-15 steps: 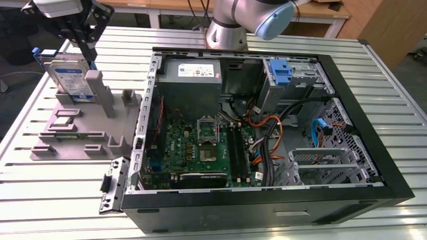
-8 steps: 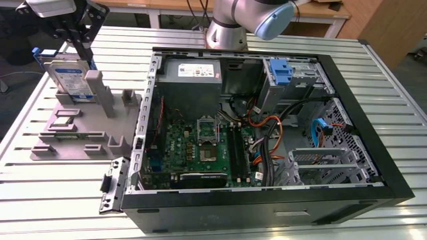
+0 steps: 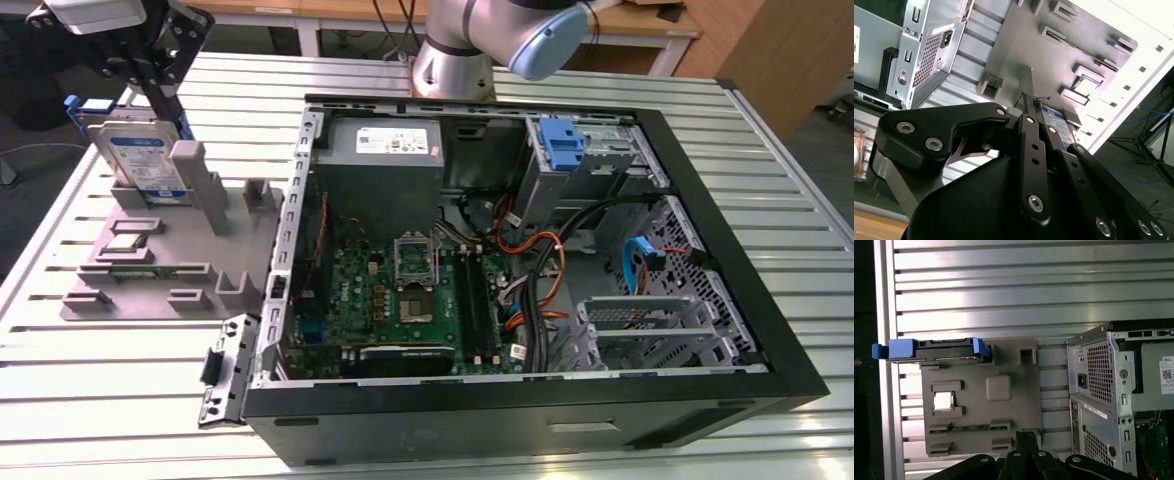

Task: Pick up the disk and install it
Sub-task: 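Reach for the disk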

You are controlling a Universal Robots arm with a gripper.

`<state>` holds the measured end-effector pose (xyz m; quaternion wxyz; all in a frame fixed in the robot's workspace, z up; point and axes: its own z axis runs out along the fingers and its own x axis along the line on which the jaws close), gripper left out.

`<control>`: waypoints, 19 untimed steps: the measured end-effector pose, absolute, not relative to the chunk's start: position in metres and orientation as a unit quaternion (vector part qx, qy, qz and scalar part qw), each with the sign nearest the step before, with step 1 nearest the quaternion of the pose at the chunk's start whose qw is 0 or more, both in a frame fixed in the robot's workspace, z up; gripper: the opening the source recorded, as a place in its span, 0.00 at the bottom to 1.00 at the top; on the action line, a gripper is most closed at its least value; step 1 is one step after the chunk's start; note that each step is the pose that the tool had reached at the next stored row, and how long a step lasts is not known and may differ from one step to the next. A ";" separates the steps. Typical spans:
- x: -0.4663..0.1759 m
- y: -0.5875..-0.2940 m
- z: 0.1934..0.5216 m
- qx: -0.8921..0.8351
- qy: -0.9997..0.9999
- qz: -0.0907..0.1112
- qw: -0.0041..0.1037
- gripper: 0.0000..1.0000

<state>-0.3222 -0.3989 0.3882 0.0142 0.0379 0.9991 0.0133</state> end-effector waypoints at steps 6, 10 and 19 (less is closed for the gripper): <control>-0.325 -0.399 0.388 0.038 0.999 0.013 0.014 0.10; -0.327 -0.399 0.388 0.038 0.999 0.013 0.014 0.10; -0.330 -0.399 0.388 0.038 0.999 0.013 0.014 0.10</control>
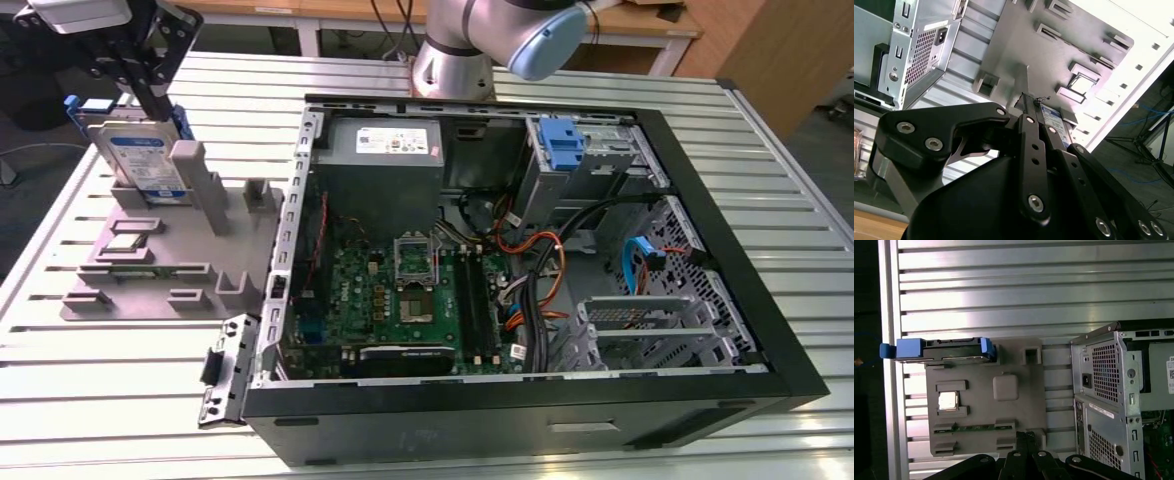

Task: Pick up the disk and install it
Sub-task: 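Reach for the disk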

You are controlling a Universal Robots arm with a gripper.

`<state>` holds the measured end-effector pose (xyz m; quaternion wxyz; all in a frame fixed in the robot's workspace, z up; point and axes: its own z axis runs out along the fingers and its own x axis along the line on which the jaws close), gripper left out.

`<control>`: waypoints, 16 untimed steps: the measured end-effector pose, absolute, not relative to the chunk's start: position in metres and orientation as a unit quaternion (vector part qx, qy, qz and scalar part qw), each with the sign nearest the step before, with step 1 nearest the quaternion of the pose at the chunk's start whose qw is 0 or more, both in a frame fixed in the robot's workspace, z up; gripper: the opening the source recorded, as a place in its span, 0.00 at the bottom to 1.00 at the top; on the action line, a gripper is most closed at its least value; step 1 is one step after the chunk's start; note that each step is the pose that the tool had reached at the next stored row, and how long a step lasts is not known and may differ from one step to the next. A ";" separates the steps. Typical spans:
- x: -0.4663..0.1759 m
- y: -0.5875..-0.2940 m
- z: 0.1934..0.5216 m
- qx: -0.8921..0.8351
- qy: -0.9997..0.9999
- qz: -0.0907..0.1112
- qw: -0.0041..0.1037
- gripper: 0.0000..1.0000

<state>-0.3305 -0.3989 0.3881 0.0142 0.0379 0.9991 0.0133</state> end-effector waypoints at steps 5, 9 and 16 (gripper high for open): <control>-0.333 -0.399 0.388 0.038 0.999 0.013 0.014 0.10; -0.334 -0.399 0.388 0.038 0.999 0.013 0.014 0.10; -0.337 -0.399 0.388 0.038 0.999 0.013 0.014 0.10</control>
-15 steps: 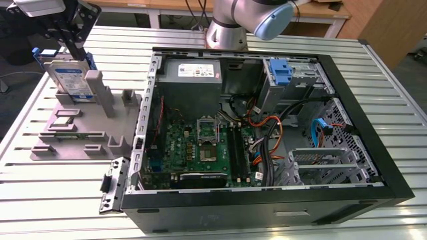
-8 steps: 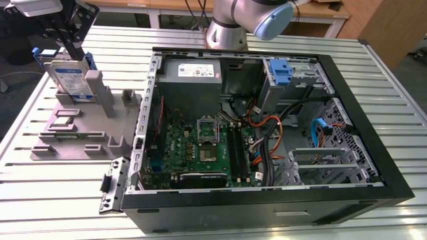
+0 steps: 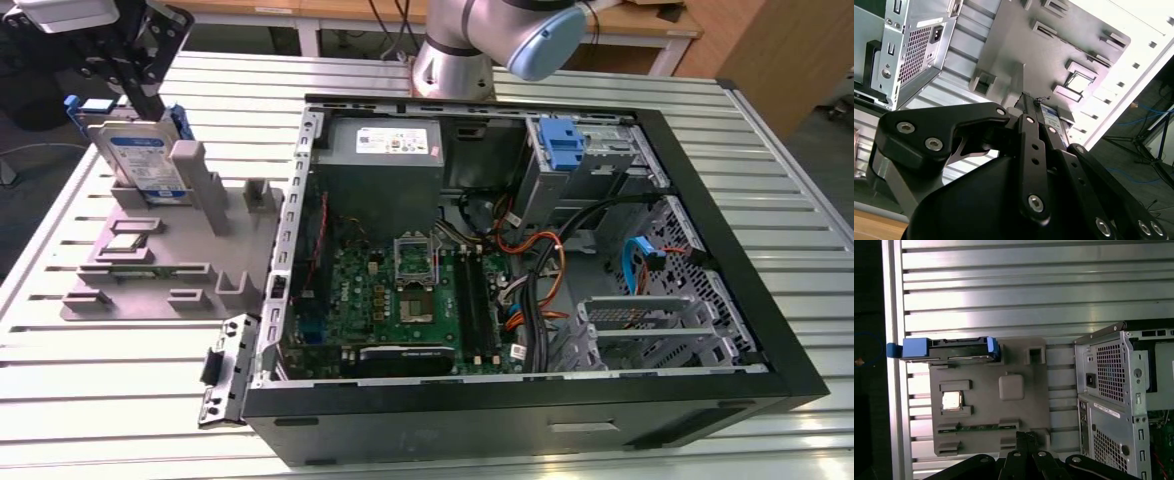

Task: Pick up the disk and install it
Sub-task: 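Reach for the disk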

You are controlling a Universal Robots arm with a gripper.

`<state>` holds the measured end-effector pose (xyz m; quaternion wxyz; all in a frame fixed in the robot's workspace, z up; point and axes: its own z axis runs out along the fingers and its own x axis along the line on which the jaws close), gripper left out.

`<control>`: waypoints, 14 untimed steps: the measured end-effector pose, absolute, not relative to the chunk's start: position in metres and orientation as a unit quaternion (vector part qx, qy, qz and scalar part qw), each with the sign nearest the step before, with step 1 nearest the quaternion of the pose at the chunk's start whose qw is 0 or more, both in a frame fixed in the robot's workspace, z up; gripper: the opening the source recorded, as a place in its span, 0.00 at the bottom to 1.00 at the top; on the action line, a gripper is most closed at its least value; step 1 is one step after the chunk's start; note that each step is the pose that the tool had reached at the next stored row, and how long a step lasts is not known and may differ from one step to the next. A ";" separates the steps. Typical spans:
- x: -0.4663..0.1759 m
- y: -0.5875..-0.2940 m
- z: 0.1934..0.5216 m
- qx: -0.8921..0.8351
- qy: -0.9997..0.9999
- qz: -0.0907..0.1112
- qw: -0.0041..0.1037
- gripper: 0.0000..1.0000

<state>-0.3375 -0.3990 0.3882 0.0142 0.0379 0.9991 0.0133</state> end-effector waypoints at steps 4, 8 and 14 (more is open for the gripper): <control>-0.339 -0.399 0.388 0.038 0.999 0.013 0.014 0.10; -0.341 -0.399 0.388 0.038 0.999 0.013 0.014 0.10; -0.344 -0.399 0.388 0.038 0.999 0.013 0.014 0.10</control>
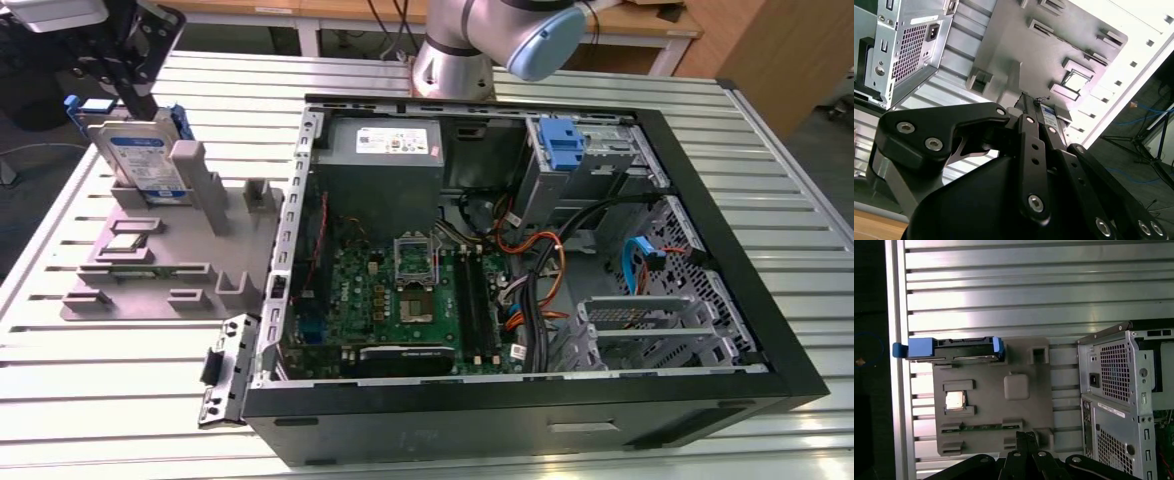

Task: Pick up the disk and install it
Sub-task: 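Reach for the disk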

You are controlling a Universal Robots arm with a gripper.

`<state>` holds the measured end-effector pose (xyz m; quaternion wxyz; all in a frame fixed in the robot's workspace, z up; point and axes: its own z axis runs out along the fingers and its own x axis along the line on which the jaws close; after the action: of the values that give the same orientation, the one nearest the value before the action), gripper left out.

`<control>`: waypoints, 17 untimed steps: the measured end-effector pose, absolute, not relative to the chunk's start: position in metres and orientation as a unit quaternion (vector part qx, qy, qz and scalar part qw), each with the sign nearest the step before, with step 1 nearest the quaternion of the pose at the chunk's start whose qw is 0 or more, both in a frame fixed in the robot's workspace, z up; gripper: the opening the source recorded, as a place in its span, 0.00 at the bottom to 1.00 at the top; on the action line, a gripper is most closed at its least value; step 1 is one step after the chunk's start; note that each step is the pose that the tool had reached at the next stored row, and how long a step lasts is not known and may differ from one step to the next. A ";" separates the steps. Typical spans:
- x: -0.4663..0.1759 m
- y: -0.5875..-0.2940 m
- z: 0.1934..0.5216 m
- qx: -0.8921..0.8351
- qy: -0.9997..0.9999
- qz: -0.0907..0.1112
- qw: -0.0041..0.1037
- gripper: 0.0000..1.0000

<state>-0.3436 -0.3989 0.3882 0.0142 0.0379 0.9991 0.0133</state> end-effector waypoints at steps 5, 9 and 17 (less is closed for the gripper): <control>-0.346 -0.399 0.388 0.038 0.999 0.013 0.014 0.10; -0.347 -0.399 0.388 0.038 0.999 0.013 0.014 0.10; -0.351 -0.399 0.388 0.038 0.999 0.013 0.014 0.10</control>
<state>-0.3510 -0.3989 0.3881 0.0142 0.0379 0.9991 0.0133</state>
